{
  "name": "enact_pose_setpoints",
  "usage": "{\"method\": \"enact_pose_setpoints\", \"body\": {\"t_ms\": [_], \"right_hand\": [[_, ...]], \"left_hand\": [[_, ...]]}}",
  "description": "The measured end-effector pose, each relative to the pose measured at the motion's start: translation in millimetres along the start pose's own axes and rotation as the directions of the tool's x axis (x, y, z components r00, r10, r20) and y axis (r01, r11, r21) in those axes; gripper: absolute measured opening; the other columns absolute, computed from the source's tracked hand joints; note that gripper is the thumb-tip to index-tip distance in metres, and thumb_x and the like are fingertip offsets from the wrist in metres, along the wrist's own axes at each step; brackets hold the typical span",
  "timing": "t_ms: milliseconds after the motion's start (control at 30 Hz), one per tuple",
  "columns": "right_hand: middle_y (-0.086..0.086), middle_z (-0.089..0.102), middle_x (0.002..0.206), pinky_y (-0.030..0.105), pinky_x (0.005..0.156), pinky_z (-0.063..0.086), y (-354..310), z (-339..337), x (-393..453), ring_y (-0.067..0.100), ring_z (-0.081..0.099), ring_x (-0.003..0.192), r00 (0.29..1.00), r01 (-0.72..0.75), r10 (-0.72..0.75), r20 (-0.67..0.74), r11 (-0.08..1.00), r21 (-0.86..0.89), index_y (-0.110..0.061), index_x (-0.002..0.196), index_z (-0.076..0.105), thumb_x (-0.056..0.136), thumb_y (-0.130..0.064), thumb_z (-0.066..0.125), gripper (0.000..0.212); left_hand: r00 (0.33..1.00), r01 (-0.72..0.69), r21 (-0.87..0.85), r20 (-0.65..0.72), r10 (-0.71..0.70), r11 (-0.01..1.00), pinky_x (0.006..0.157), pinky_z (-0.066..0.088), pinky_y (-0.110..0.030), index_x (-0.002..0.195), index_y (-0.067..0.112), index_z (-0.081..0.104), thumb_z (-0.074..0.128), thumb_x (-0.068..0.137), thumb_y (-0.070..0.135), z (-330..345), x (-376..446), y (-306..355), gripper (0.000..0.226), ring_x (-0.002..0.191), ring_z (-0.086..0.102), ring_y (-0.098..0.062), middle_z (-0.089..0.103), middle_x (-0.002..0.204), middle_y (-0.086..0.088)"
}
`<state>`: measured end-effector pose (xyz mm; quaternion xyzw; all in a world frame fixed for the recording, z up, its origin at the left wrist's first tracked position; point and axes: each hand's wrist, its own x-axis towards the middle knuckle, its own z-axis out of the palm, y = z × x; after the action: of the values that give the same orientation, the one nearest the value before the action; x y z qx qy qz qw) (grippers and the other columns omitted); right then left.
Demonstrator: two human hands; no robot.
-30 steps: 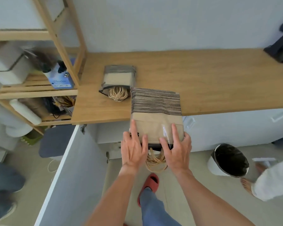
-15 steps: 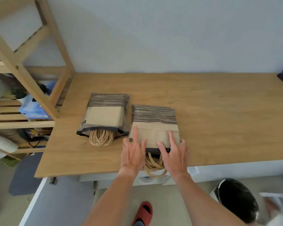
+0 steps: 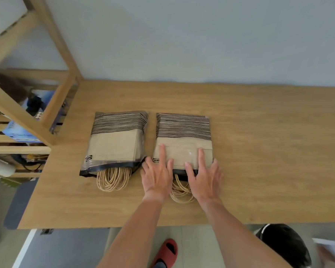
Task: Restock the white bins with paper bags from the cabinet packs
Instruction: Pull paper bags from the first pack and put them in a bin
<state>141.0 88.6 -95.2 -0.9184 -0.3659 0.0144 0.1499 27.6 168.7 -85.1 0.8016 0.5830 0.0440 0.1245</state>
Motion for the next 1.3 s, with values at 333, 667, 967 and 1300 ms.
{"method": "enact_pose_setpoints", "body": {"t_ms": [333,667,967,1300], "right_hand": [[0.027,0.015,0.16,0.061,0.114,0.017,-15.8,-17.8,-6.6,0.046,0.022,0.144,1.0,-0.001,0.004,0.031,0.996,-0.085,-0.032,0.158,0.014,0.097,-0.067,0.024,0.072],[0.024,0.046,0.145,0.059,0.109,0.028,-100.2,-14.7,-75.2,0.04,0.042,0.136,0.933,0.359,-0.36,-0.016,0.932,-0.042,-0.015,0.131,0.06,0.099,-0.043,0.032,0.051],[0.021,0.003,0.165,0.054,0.12,0.008,-155.1,-1.9,-90.3,0.036,0.007,0.152,0.915,0.366,-0.344,0.213,0.928,-0.072,-0.02,0.15,0.035,0.102,-0.039,0.038,0.052],[0.012,0.016,0.165,0.05,0.121,0.019,-171.5,-14.8,-87.1,0.025,0.02,0.15,0.907,0.386,-0.375,0.191,0.922,-0.021,-0.012,0.149,0.031,0.089,-0.022,0.061,0.068]], "left_hand": [[0.992,-0.127,-0.138,-0.023,0.125,0.982,0.098,0.047,-0.041,0.153,0.023,0.027,0.018,0.101,0.046,-29.8,-24.6,-34.4,0.058,0.121,0.055,-0.025,0.049,0.144,-0.007],[0.849,-0.41,-0.056,-0.388,0.358,0.911,0.072,0.046,-0.031,0.106,0.024,0.061,0.052,0.091,0.026,-60.7,-61.4,-125.4,0.018,0.085,0.048,-0.017,0.053,0.101,0.001],[0.988,-0.123,0.194,-0.066,0.138,0.973,0.1,0.037,-0.04,0.114,0.021,0.06,0.045,0.093,0.061,-86.1,-32.6,-164.0,0.048,0.126,0.042,-0.027,0.053,0.127,-0.004],[0.972,-0.193,0.078,-0.12,0.201,0.978,0.103,0.038,-0.042,0.096,0.017,0.069,0.037,0.094,0.047,-91.9,-37.9,-169.5,0.044,0.129,0.041,-0.028,0.051,0.132,-0.01]]}}
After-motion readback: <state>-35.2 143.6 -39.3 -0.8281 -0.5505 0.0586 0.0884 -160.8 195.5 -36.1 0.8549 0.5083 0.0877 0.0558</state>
